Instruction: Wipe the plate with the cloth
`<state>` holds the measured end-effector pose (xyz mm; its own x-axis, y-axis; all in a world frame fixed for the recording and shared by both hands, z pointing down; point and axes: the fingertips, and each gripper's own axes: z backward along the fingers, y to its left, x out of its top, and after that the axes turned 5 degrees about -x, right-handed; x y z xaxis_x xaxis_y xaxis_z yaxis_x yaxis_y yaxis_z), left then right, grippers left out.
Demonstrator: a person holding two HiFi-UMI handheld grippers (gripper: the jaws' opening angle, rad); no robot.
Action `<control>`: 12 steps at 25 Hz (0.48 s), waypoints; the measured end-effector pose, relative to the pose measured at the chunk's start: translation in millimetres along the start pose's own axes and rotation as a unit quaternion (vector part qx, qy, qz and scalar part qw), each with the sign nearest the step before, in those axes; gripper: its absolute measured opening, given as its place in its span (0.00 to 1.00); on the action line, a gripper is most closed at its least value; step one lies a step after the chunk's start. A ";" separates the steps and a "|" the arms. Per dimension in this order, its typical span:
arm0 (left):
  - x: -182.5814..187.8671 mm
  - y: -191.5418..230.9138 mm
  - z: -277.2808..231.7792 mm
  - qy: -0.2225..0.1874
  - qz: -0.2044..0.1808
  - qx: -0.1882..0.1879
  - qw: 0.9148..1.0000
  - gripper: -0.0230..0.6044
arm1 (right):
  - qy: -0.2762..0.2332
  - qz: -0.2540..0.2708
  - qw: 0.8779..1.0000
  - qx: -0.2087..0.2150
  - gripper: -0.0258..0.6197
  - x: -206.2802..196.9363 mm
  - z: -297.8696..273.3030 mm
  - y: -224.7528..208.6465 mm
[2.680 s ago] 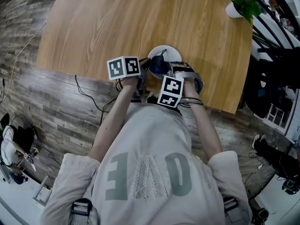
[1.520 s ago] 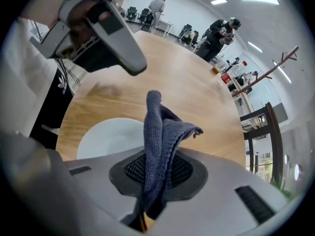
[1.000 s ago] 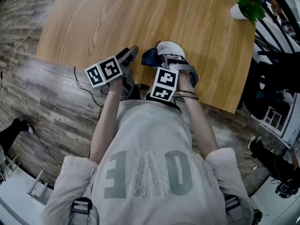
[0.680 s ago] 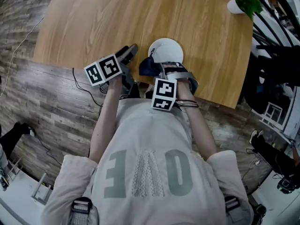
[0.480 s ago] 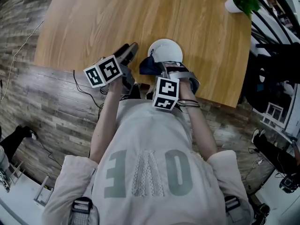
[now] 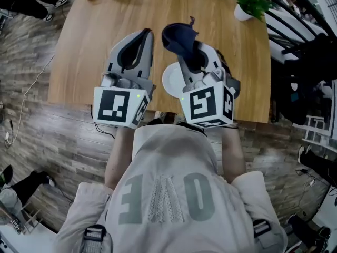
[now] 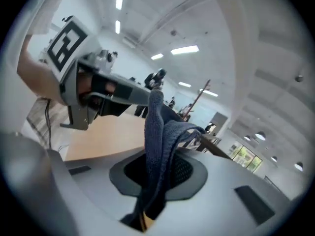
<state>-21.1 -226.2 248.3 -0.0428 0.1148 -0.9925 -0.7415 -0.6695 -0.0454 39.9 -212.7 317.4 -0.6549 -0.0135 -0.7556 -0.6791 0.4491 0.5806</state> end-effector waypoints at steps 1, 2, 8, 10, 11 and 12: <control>20.1 -5.0 -1.0 -0.010 -0.039 0.007 0.999 0.05 | -0.035 -0.030 0.998 -0.031 0.13 13.3 12.4 -19.5; 37.0 -10.7 -1.0 -0.019 -0.070 0.010 0.997 0.05 | -0.072 -0.067 0.993 -0.061 0.13 25.7 26.5 -38.6; 76.8 -41.4 1.9 -0.057 -0.112 -0.021 0.992 0.05 | -0.139 -0.236 0.942 -0.197 0.13 19.2 101.7 -94.8; 73.7 -51.9 -2.1 -0.054 -0.109 -0.036 0.992 0.05 | -0.116 -0.236 0.942 -0.209 0.13 -3.5 112.0 -89.5; 71.4 -56.2 -5.1 -0.050 -0.109 -0.042 0.992 0.05 | -0.108 -0.236 0.942 -0.212 0.13 -11.0 115.0 -87.6; 69.1 -59.7 -7.8 -0.044 -0.109 -0.046 0.992 0.05 | -0.104 -0.237 0.941 -0.217 0.13 -15.0 117.3 -87.1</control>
<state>25.4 -184.0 181.5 0.0508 0.3248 -0.9444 -0.6758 -0.6851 -0.2719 147.8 -146.8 242.6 -0.1962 0.0739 -0.9778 -0.9796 0.0293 0.1987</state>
